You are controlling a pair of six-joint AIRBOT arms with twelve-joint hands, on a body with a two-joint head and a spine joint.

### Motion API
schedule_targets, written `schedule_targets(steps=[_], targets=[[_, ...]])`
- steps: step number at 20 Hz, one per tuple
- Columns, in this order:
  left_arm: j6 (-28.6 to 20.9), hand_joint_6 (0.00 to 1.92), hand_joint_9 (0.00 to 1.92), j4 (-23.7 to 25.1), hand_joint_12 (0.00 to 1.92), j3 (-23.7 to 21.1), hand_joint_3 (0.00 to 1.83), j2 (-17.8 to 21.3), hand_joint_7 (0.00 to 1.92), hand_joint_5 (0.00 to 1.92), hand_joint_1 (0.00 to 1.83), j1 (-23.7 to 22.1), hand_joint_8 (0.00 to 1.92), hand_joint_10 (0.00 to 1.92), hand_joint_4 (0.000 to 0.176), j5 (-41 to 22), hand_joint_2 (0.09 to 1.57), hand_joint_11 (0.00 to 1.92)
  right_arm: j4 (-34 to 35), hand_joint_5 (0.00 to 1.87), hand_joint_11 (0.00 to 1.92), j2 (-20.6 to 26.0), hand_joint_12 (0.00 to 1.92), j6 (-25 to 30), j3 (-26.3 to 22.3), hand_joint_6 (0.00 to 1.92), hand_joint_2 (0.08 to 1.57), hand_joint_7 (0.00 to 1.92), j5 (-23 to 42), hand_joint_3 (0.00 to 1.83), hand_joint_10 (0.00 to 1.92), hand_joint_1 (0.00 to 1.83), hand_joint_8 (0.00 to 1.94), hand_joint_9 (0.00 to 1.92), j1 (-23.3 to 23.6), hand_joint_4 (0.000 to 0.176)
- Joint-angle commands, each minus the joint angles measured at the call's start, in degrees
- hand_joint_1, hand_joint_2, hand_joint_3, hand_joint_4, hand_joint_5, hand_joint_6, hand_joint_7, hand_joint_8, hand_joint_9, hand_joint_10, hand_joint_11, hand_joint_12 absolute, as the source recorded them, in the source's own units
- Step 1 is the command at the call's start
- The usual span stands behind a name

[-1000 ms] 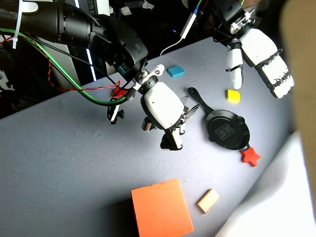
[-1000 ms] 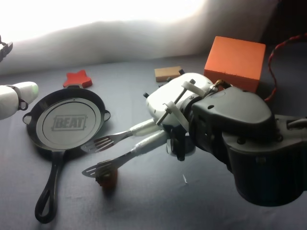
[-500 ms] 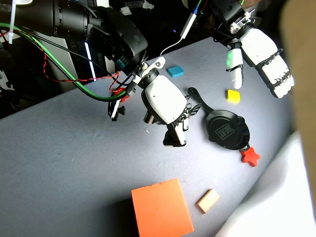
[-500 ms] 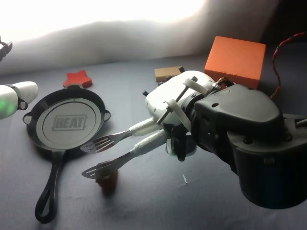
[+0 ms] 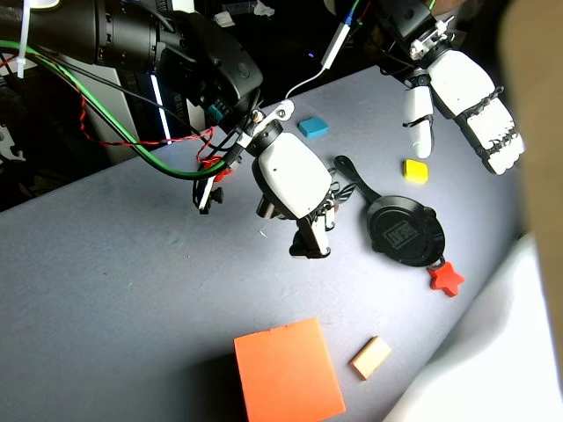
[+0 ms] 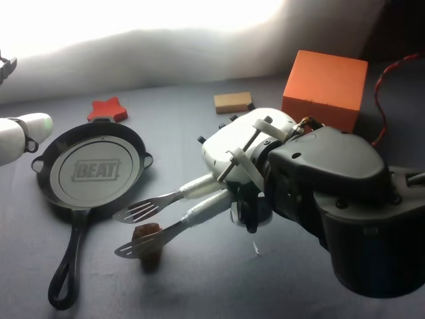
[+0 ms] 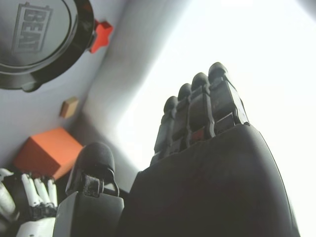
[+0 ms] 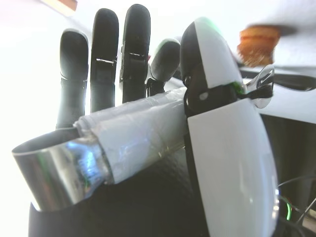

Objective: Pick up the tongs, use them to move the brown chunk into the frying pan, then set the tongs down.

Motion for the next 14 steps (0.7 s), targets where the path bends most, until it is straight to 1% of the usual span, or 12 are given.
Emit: schedule_targets(steps=[1,5,14], targets=[[0.2,0.00,0.03,2.8,0.01,0.1,0.00,0.5,0.05,0.02,0.00,-0.3,0.01,0.00,0.000,-5.9,1.34,0.01,-5.1,0.67,0.38,0.1,1.64,-0.1,0.3,1.43,1.28,1.04,0.3,0.00,0.83,1.06,0.01,0.69,0.3,0.000],[0.2,0.00,0.04,2.7,0.01,0.1,0.00,0.5,0.05,0.02,0.00,-0.2,0.01,0.01,0.000,-5.9,1.34,0.01,-5.7,0.69,0.40,-0.5,1.62,0.2,1.3,1.40,1.27,1.03,0.1,0.00,0.84,1.08,0.01,0.68,-0.4,0.000],[-0.4,0.00,0.03,2.4,0.01,-0.3,0.00,0.5,0.05,0.02,0.00,0.0,0.00,0.00,0.000,-5.8,1.34,0.01,-7.2,0.68,0.40,-1.8,1.63,0.1,2.4,1.42,1.27,1.04,-0.2,0.00,0.83,1.07,0.02,0.69,-3.1,0.000]])
